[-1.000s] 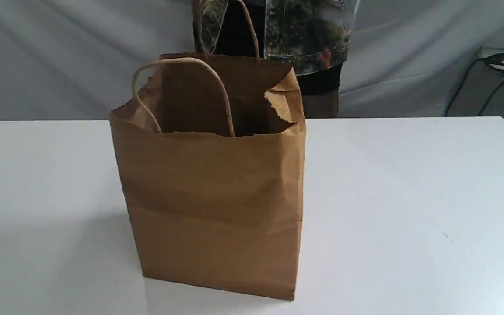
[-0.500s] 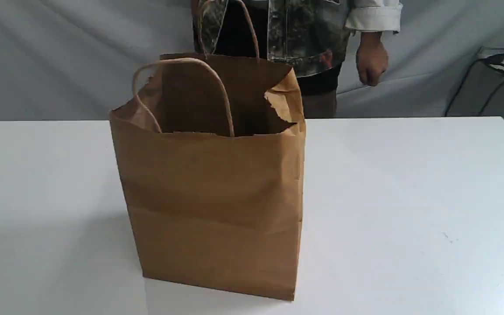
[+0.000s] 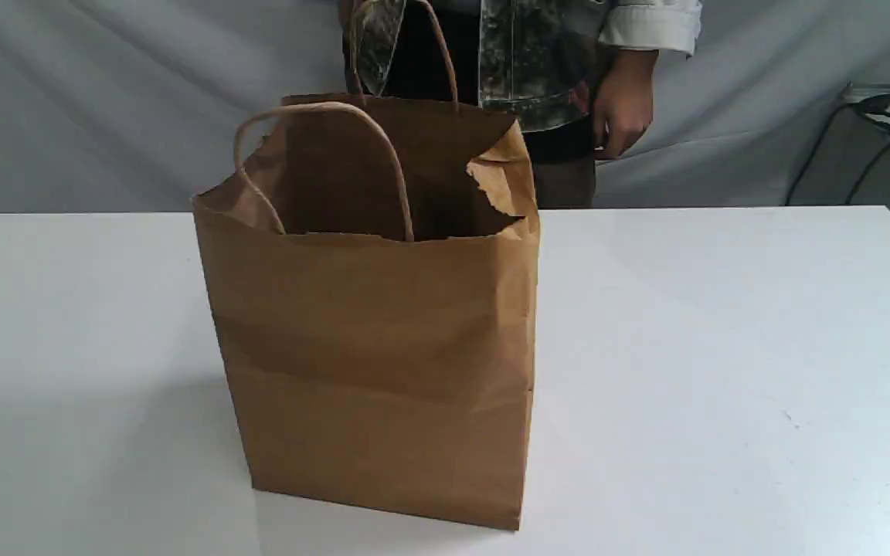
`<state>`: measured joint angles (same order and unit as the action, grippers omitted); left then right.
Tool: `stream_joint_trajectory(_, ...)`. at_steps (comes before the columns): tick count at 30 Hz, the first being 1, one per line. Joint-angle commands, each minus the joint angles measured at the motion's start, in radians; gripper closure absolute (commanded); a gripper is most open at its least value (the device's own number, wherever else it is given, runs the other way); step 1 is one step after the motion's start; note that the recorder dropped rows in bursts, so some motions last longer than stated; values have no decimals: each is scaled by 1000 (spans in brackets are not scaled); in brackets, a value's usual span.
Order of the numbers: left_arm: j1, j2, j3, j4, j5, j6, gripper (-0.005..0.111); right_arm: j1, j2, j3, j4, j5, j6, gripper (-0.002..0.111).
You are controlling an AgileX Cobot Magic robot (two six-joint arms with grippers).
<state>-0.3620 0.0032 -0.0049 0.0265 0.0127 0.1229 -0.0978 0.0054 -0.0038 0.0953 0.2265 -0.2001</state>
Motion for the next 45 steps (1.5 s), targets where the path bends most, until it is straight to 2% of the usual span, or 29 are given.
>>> stream_joint_trajectory(1,2,-3,5,-16,54,-12,107,-5,-5,4,1,-13,5,99)
stream_joint_trajectory(6,2,-3,5,-10,142,-14,107,-5,-5,4,1,-13,5,99)
stream_joint_trajectory(8,31,-3,5,3,164,-14,107,-5,-5,4,1,-13,3,99)
stream_joint_trajectory(11,142,-3,5,3,179,-61,107,-5,-5,4,1,-13,3,99)
stream_joint_trajectory(16,388,-3,5,3,179,-185,107,-5,-5,4,1,-13,3,99)
stream_joint_trajectory(18,434,-3,5,3,194,-190,107,-5,-5,4,1,-13,3,99)
stream_joint_trajectory(21,386,-3,5,14,256,-190,107,-5,-5,4,1,-13,3,99)
stream_joint_trajectory(24,275,-3,5,14,253,-190,107,-5,-5,4,1,-13,6,99)
stream_joint_trajectory(25,258,-3,5,6,253,-194,107,-5,-5,4,1,-13,9,99)
stream_joint_trajectory(26,259,-3,5,-7,253,-199,107,-5,-5,4,1,-13,9,99)
stream_joint_trajectory(30,364,-3,5,-44,253,-199,107,-5,-5,4,1,-13,9,99)
stream_joint_trajectory(34,433,-3,5,-44,253,-199,107,-5,-5,4,1,-13,9,99)
stream_joint_trajectory(38,432,-3,5,-44,250,-199,107,-5,-5,4,1,-13,9,99)
stream_joint_trajectory(45,433,-3,5,-41,140,-196,107,-5,-5,4,1,-13,4,99)
